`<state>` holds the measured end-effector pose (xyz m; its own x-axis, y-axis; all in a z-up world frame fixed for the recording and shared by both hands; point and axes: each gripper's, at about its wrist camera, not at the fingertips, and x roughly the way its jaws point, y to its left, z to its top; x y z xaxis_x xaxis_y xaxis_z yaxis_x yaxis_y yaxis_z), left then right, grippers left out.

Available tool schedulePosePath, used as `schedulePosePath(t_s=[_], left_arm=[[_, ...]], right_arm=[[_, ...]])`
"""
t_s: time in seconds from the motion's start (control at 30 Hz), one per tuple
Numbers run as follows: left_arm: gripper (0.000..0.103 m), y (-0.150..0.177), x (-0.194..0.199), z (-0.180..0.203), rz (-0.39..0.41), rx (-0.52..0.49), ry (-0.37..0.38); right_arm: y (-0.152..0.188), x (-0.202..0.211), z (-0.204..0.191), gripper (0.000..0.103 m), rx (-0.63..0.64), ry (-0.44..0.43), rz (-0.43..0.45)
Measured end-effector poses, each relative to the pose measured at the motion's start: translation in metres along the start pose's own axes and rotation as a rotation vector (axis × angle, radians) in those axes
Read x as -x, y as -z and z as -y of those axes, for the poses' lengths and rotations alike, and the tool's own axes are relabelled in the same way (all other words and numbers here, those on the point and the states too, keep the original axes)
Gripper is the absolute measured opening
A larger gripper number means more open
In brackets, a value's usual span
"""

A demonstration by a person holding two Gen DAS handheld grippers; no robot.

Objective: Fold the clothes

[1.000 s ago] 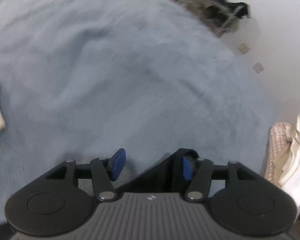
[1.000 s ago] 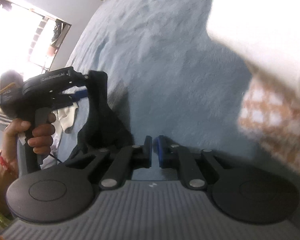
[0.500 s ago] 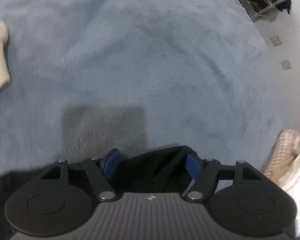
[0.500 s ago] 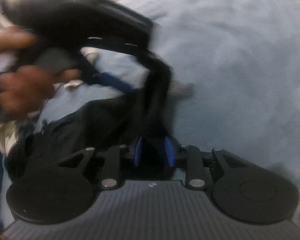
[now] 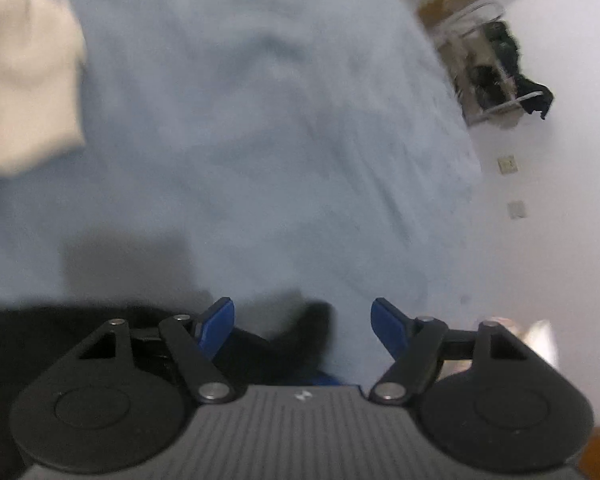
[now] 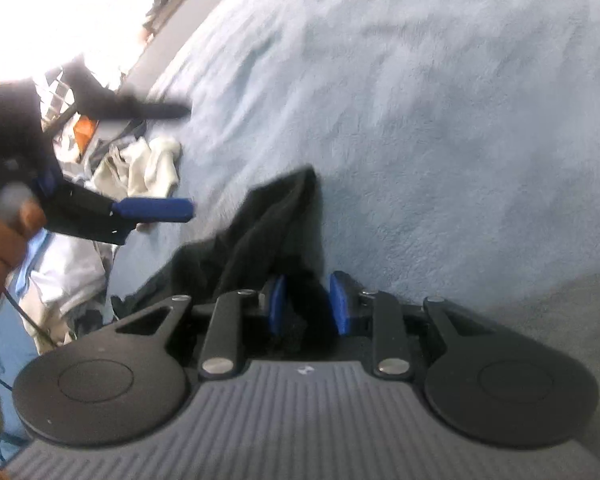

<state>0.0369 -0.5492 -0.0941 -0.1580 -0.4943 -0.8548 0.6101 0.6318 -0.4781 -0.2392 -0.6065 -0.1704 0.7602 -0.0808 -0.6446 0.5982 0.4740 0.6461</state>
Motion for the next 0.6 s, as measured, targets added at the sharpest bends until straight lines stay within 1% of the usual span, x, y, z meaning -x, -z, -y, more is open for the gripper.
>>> schedulePosePath(t_s=[0.1, 0.17, 0.2, 0.27, 0.33, 0.37, 0.4, 0.43, 0.47, 0.5, 0.53, 0.57, 0.6], left_arm=[[0.076, 0.028, 0.031, -0.010, 0.146, -0.115, -0.085], [0.076, 0.051, 0.055, -0.018, 0.222, -0.183, -0.162], [0.075, 0.064, 0.064, -0.022, 0.254, -0.221, -0.215], [0.073, 0.090, 0.070, -0.033, 0.310, -0.279, -0.307], [0.067, 0.110, 0.069, -0.040, 0.316, -0.309, -0.348], [0.060, 0.119, 0.067, -0.043, 0.311, -0.321, -0.364], [0.050, 0.126, 0.065, -0.045, 0.304, -0.330, -0.375], [0.046, 0.132, 0.062, -0.047, 0.296, -0.337, -0.380], [0.041, 0.136, 0.058, -0.049, 0.291, -0.345, -0.383], [0.033, 0.140, 0.056, -0.050, 0.293, -0.354, -0.381], [0.029, 0.143, 0.053, -0.051, 0.295, -0.363, -0.379], [0.027, 0.146, 0.050, -0.052, 0.296, -0.373, -0.382], [0.027, 0.148, 0.045, -0.054, 0.297, -0.384, -0.396]], right_arm=[[-0.010, 0.020, 0.001, 0.026, 0.017, -0.030, 0.071], [-0.020, 0.013, 0.000, 0.026, -0.001, -0.035, 0.055], [-0.025, 0.008, 0.000, 0.026, -0.011, -0.037, 0.044], [-0.034, -0.001, -0.001, 0.026, -0.031, -0.040, 0.023], [-0.044, -0.009, -0.002, 0.026, -0.051, -0.044, 0.002], [-0.046, -0.015, -0.001, 0.026, -0.065, -0.030, -0.011], [-0.047, -0.020, 0.001, 0.026, -0.080, -0.013, -0.025], [-0.048, -0.025, 0.001, 0.026, -0.087, -0.003, -0.043], [-0.047, -0.028, 0.001, 0.021, -0.088, 0.001, -0.057], [-0.044, -0.035, 0.000, 0.016, -0.077, -0.003, -0.064], [-0.043, -0.038, -0.003, 0.004, -0.053, -0.003, -0.058], [-0.043, -0.039, -0.007, 0.003, -0.023, 0.012, -0.042], [-0.045, -0.038, -0.009, 0.003, -0.001, 0.032, -0.014]])
